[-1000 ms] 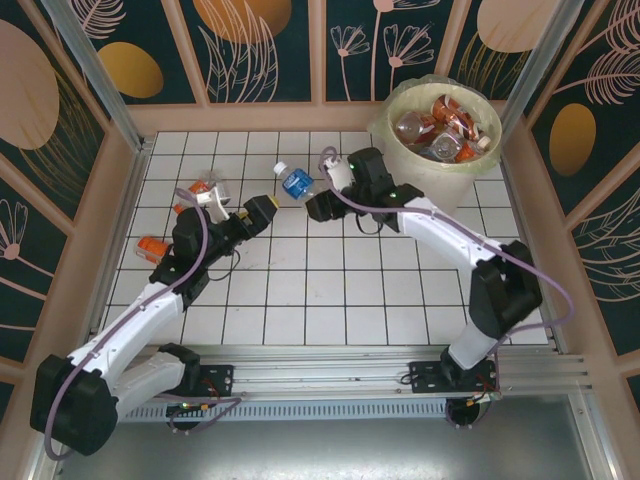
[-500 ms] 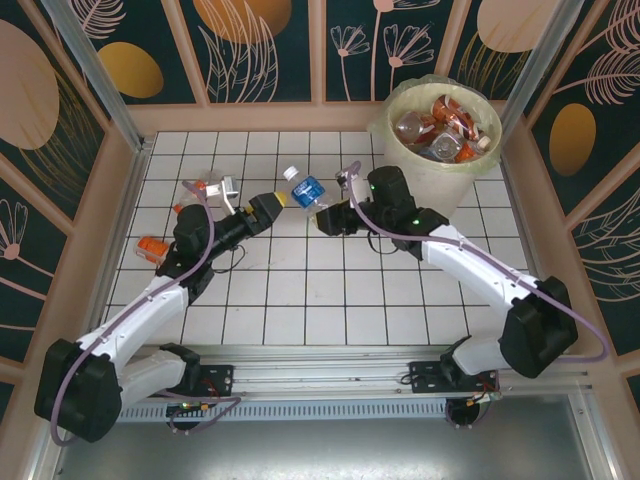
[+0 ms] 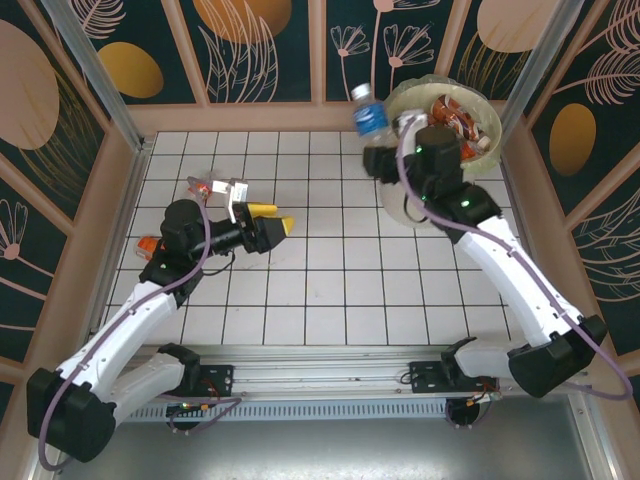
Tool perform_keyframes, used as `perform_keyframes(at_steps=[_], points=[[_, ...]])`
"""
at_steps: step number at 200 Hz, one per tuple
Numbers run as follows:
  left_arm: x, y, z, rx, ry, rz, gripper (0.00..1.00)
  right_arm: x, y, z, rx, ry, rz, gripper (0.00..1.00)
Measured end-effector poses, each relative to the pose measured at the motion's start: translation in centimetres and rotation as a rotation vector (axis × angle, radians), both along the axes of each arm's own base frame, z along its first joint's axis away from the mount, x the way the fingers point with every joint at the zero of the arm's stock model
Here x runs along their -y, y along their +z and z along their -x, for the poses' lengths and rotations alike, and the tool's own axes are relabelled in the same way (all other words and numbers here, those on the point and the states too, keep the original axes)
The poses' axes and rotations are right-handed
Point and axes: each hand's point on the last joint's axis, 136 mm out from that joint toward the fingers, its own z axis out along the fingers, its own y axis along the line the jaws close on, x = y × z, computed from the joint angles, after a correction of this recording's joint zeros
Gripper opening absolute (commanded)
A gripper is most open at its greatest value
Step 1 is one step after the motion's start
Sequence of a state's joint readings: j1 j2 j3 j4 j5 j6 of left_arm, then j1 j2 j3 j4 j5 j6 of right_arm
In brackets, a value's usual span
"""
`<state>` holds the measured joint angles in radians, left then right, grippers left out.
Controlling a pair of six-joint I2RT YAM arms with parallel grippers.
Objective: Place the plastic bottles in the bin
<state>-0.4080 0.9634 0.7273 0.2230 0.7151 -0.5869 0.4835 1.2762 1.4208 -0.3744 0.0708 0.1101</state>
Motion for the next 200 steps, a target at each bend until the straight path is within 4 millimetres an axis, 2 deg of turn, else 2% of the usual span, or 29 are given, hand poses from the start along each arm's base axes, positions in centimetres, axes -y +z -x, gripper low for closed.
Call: perform_keyframes(at_steps=[21,35,54,83,116,144,178,200], points=[[-0.2,0.2,0.8,0.040,-0.019,-0.034,0.99,4.3,2.7,-2.1,0.035,-0.143,-0.005,0.59],[-0.2,0.2,1.2,0.054,-0.029,-0.047,0.99,6.3,3.3,-3.3,0.024,-0.209,0.003,0.59],[-0.3,0.1,1.5,0.066,-0.036,-0.059,0.99,7.8,3.2,-5.2,-0.017,-0.266,0.018,0.60],[-0.5,0.2,1.9,0.086,-0.037,-0.068,0.99,8.4,1.2,-8.0,-0.099,-0.313,0.052,0.61],[-0.6,0.6,2.3,0.103,-0.040,-0.066,0.99,9.0,-1.9,-9.7,-0.211,-0.344,0.084,0.63],[-0.6,0.6,2.5,0.107,-0.046,-0.064,0.99,9.4,-3.4,-9.6,-0.267,-0.355,0.102,0.64],[-0.7,0.5,2.7,0.108,-0.047,-0.063,0.99,9.6,-4.3,-9.4,-0.294,-0.351,0.098,0.69],[-0.7,0.5,2.7,0.109,-0.046,-0.063,0.99,9.8,-4.2,-9.3,-0.294,-0.349,0.088,0.72]])
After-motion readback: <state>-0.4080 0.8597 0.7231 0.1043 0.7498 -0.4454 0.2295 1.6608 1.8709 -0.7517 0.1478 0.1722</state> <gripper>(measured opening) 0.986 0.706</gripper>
